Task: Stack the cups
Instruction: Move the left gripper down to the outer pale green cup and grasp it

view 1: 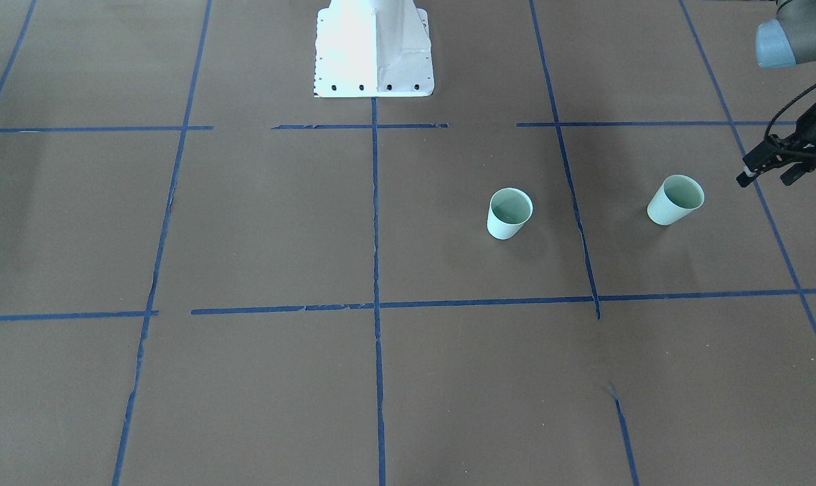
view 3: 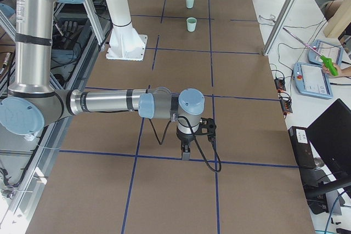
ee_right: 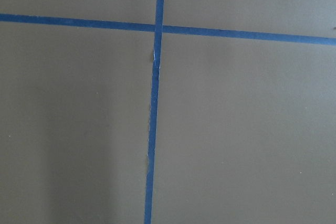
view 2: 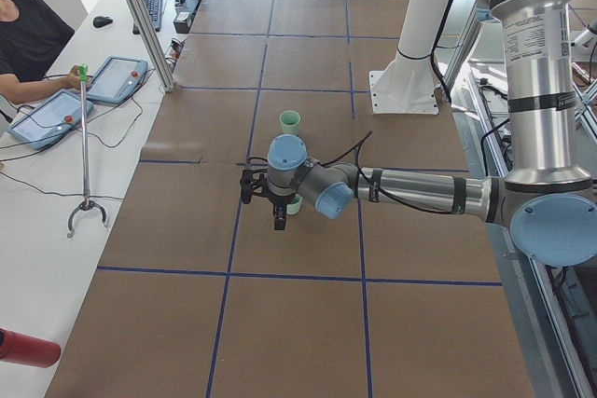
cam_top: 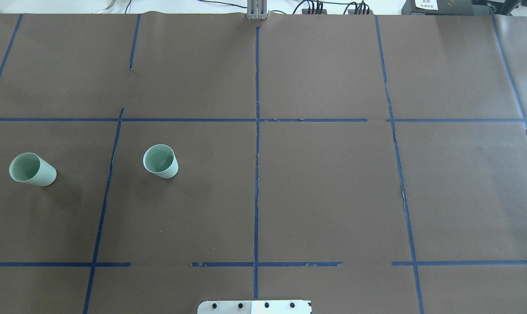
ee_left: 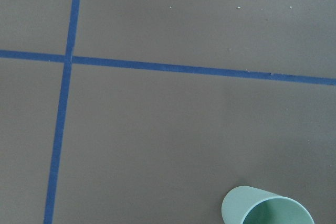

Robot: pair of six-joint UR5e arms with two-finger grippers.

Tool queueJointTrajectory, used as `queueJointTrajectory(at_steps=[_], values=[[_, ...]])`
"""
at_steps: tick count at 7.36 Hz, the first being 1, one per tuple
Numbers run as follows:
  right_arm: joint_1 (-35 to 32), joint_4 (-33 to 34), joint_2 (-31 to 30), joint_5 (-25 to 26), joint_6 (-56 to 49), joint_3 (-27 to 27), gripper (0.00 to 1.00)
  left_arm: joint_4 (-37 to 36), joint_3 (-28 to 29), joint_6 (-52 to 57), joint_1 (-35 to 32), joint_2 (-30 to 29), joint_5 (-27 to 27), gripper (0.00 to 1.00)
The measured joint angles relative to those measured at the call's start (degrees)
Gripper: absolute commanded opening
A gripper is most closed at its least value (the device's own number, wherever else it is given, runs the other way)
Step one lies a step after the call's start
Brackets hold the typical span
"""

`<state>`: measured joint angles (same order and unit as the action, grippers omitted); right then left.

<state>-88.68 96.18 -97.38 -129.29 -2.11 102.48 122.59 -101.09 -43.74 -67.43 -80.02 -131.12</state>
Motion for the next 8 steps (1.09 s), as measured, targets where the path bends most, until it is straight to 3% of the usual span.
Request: queueJointTrajectory(at_steps=[4,5,6,7,8], values=[[0.0,0.01,0.0,0.0,0.0,0.02,1.0,5.93,3.55,-8.88,9.23,-1.8,3.21,0.99],[0.0,0.01,0.0,0.0,0.0,0.01,1.0,6.8,4.1,-9.87,10.55,-2.18,3.55,0.77],[0.0,0.02,0.0,0.0,0.0,0.0,1.0,7.14,4.33,-10.27,11.27,-2.34,3.69,0.41],[0.0,0.0,0.0,0.0,0.0,0.0,1.0,7.26,4.48,-10.39,11.56,-2.37,3.76,0.15],[0.0,0.0,0.0,0.0,0.0,0.0,1.0,7.29,4.59,-10.41,11.66,-2.36,3.84,0.0]])
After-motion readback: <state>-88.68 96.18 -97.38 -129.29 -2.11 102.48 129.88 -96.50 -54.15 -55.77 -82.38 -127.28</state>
